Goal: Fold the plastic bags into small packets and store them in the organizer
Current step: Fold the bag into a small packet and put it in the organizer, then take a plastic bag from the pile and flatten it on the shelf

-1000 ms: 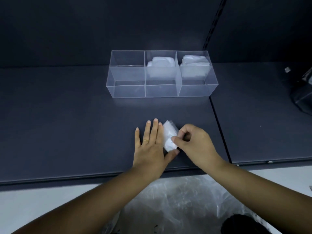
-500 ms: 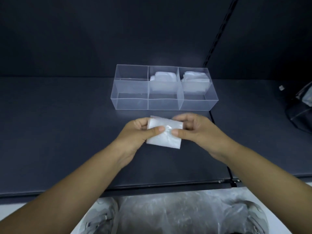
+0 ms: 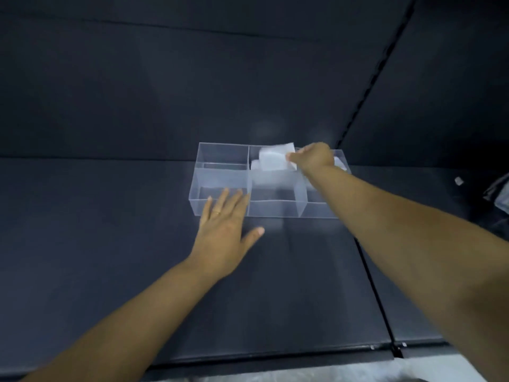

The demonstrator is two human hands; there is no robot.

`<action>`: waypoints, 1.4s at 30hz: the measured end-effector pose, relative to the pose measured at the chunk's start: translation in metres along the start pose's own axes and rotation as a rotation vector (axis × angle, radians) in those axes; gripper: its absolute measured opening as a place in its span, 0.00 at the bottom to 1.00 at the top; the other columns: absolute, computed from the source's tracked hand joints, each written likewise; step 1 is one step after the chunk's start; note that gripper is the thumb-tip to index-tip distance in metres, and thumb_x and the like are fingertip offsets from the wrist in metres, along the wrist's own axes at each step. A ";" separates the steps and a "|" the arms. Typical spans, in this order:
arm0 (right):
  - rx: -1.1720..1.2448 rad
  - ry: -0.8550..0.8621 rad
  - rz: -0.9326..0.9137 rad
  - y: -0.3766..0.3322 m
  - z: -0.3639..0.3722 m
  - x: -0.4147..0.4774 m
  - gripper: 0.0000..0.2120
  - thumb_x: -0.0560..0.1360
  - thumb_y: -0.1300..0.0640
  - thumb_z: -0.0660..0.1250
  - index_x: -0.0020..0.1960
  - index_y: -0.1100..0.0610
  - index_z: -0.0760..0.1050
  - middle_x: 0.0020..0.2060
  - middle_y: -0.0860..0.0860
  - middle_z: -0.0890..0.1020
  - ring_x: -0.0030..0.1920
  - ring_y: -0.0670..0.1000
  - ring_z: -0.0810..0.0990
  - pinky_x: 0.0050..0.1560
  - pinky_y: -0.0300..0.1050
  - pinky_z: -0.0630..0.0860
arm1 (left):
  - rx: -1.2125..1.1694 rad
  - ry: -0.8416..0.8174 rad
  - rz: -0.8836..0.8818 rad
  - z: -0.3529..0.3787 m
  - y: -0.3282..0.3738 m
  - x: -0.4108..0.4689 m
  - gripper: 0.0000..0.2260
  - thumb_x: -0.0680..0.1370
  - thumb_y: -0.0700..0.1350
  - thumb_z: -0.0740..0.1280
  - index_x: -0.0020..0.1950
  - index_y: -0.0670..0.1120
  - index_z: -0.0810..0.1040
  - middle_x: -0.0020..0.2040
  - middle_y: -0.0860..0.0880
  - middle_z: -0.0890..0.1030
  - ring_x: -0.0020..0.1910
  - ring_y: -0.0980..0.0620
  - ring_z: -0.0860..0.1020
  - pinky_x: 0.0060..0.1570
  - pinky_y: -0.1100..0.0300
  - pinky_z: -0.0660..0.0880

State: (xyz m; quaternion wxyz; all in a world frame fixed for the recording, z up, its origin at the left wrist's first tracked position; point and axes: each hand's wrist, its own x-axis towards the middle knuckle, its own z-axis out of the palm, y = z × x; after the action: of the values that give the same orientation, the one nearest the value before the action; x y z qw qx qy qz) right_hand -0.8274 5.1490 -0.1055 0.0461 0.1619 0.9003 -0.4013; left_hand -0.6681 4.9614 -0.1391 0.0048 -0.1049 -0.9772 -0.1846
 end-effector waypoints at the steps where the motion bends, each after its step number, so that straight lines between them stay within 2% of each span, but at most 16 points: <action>1: -0.112 0.048 0.016 0.000 0.007 0.006 0.12 0.73 0.51 0.70 0.52 0.57 0.80 0.51 0.55 0.83 0.53 0.57 0.80 0.51 0.45 0.73 | 0.066 -0.013 0.013 0.006 -0.002 -0.002 0.33 0.80 0.62 0.53 0.79 0.49 0.45 0.79 0.52 0.45 0.76 0.53 0.37 0.73 0.55 0.32; 3: -0.312 0.179 0.018 -0.003 0.019 0.010 0.08 0.71 0.53 0.68 0.48 0.54 0.80 0.49 0.53 0.82 0.52 0.57 0.79 0.53 0.46 0.69 | 0.130 -0.017 0.040 0.012 -0.007 -0.005 0.34 0.80 0.63 0.49 0.78 0.50 0.38 0.78 0.53 0.38 0.75 0.53 0.31 0.70 0.55 0.28; 6: -0.541 0.296 -0.048 -0.002 0.034 0.011 0.09 0.71 0.56 0.67 0.51 0.54 0.79 0.52 0.54 0.80 0.55 0.57 0.77 0.57 0.49 0.68 | 0.147 -0.018 0.050 0.010 -0.010 -0.007 0.33 0.80 0.62 0.48 0.78 0.50 0.37 0.77 0.54 0.35 0.74 0.53 0.29 0.69 0.56 0.26; 10: -0.559 0.286 -0.058 0.004 0.033 0.016 0.11 0.73 0.59 0.66 0.54 0.54 0.79 0.55 0.54 0.79 0.56 0.57 0.77 0.60 0.49 0.68 | 0.124 0.020 0.040 0.012 -0.005 -0.024 0.31 0.80 0.61 0.47 0.78 0.49 0.39 0.75 0.54 0.34 0.73 0.54 0.28 0.71 0.56 0.27; 13: -0.333 0.180 -0.116 0.004 0.016 0.005 0.05 0.72 0.55 0.68 0.47 0.56 0.78 0.52 0.55 0.80 0.53 0.57 0.78 0.59 0.49 0.72 | 0.093 -0.039 0.045 0.023 0.006 -0.052 0.31 0.78 0.63 0.40 0.76 0.50 0.36 0.76 0.54 0.34 0.73 0.54 0.28 0.71 0.56 0.27; 16: -0.081 0.102 -0.312 0.013 -0.011 -0.040 0.08 0.73 0.53 0.71 0.43 0.56 0.75 0.50 0.57 0.79 0.45 0.52 0.77 0.49 0.44 0.75 | 0.145 -0.146 0.073 0.042 0.019 -0.080 0.32 0.75 0.65 0.33 0.75 0.50 0.33 0.76 0.52 0.32 0.73 0.52 0.28 0.72 0.53 0.28; 18: -0.066 0.036 -0.464 0.031 -0.030 -0.094 0.08 0.74 0.53 0.69 0.43 0.57 0.76 0.45 0.53 0.77 0.41 0.46 0.74 0.44 0.37 0.71 | 0.183 -0.204 0.083 0.052 0.025 -0.097 0.35 0.74 0.66 0.32 0.77 0.50 0.36 0.76 0.52 0.33 0.75 0.51 0.31 0.73 0.51 0.31; 21: -0.118 -0.177 -0.705 0.084 -0.054 -0.192 0.10 0.76 0.52 0.66 0.40 0.56 0.75 0.37 0.48 0.76 0.36 0.44 0.74 0.39 0.34 0.69 | 0.251 -0.207 0.111 0.057 0.028 -0.111 0.36 0.76 0.66 0.36 0.78 0.48 0.46 0.79 0.49 0.46 0.78 0.48 0.43 0.75 0.47 0.41; 24: -0.323 -0.499 -0.680 0.155 -0.066 -0.267 0.14 0.77 0.44 0.60 0.39 0.51 0.75 0.36 0.44 0.74 0.34 0.41 0.72 0.36 0.34 0.66 | 0.221 -0.197 0.131 0.057 0.028 -0.114 0.34 0.77 0.65 0.42 0.78 0.46 0.55 0.78 0.47 0.55 0.77 0.47 0.52 0.75 0.45 0.49; 27: -0.660 -0.720 -0.451 0.233 -0.061 -0.285 0.21 0.75 0.33 0.56 0.54 0.45 0.77 0.53 0.41 0.77 0.52 0.36 0.72 0.48 0.25 0.63 | 0.226 -0.188 0.143 0.061 0.025 -0.113 0.34 0.78 0.65 0.42 0.78 0.46 0.56 0.78 0.47 0.56 0.77 0.47 0.52 0.75 0.45 0.49; 29: -0.898 -0.750 -0.318 0.275 -0.057 -0.276 0.35 0.72 0.29 0.58 0.72 0.48 0.64 0.71 0.46 0.65 0.70 0.46 0.64 0.66 0.37 0.59 | 0.241 -0.187 0.142 0.063 0.023 -0.113 0.34 0.78 0.65 0.41 0.78 0.46 0.54 0.79 0.47 0.54 0.78 0.48 0.50 0.75 0.46 0.47; 31: -0.988 -0.744 -0.196 0.295 -0.049 -0.266 0.43 0.70 0.29 0.62 0.76 0.51 0.54 0.74 0.49 0.60 0.73 0.52 0.61 0.70 0.50 0.57 | 0.245 -0.182 0.140 0.064 0.022 -0.113 0.34 0.78 0.65 0.41 0.78 0.47 0.53 0.79 0.48 0.53 0.78 0.49 0.49 0.75 0.46 0.46; 33: -0.930 -0.739 -0.145 0.300 -0.038 -0.259 0.31 0.73 0.36 0.65 0.69 0.51 0.64 0.67 0.51 0.71 0.66 0.53 0.71 0.63 0.48 0.64 | 0.235 -0.173 0.137 0.064 0.021 -0.113 0.34 0.78 0.65 0.41 0.78 0.47 0.53 0.79 0.48 0.53 0.78 0.49 0.49 0.75 0.46 0.47; 35: -0.854 -0.773 -0.211 0.293 -0.029 -0.262 0.13 0.76 0.42 0.63 0.51 0.51 0.71 0.50 0.50 0.76 0.53 0.52 0.76 0.48 0.42 0.65 | 0.222 -0.175 0.129 0.063 0.021 -0.113 0.34 0.78 0.65 0.41 0.78 0.47 0.53 0.79 0.48 0.53 0.78 0.49 0.49 0.75 0.46 0.46; 39: -0.461 -0.818 -0.433 0.235 -0.044 -0.277 0.15 0.76 0.45 0.66 0.38 0.55 0.75 0.38 0.48 0.75 0.36 0.43 0.72 0.38 0.33 0.64 | 0.199 -0.214 0.118 0.055 0.026 -0.112 0.34 0.78 0.66 0.41 0.79 0.48 0.51 0.79 0.50 0.48 0.78 0.51 0.44 0.75 0.49 0.40; 42: 0.030 -0.720 -0.447 0.181 -0.068 -0.278 0.13 0.75 0.47 0.69 0.34 0.51 0.79 0.37 0.51 0.79 0.39 0.49 0.80 0.41 0.43 0.74 | -0.304 -0.330 -0.008 0.034 0.037 -0.108 0.35 0.74 0.69 0.42 0.76 0.53 0.61 0.77 0.57 0.56 0.76 0.61 0.48 0.75 0.58 0.40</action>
State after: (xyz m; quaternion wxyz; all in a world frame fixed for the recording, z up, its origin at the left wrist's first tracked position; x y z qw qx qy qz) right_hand -0.5025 5.2415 -0.1284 0.2670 -0.1873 0.8339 -0.4453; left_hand -0.5540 4.9852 -0.1631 -0.1716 -0.1294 -0.9260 -0.3102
